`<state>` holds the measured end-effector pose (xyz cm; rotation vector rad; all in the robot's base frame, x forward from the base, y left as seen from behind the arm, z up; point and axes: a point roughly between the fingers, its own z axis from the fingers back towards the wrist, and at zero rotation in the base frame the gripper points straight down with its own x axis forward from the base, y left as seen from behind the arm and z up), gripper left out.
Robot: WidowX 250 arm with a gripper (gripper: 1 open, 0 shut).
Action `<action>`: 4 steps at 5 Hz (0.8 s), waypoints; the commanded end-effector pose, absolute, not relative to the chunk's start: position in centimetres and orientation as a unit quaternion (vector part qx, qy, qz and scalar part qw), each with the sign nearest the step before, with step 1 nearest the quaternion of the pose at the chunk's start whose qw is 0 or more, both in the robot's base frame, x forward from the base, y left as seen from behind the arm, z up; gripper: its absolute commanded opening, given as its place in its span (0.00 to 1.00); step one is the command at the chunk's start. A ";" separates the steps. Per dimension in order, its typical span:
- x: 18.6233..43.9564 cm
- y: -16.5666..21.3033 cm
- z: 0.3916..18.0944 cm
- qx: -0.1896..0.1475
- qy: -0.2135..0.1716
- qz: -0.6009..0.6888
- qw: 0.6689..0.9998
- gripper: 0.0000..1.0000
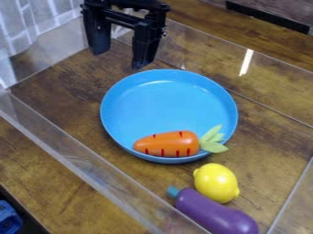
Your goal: Remove the carrot from the blue tray and put it on the table
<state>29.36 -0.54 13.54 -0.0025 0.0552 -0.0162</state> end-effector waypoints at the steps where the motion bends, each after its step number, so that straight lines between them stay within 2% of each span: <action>1: 29.4 -0.9 12.8 -0.002 0.035 -0.024 0.999 1.00; 4: 29.7 -4.8 10.5 0.005 0.033 -0.185 0.982 1.00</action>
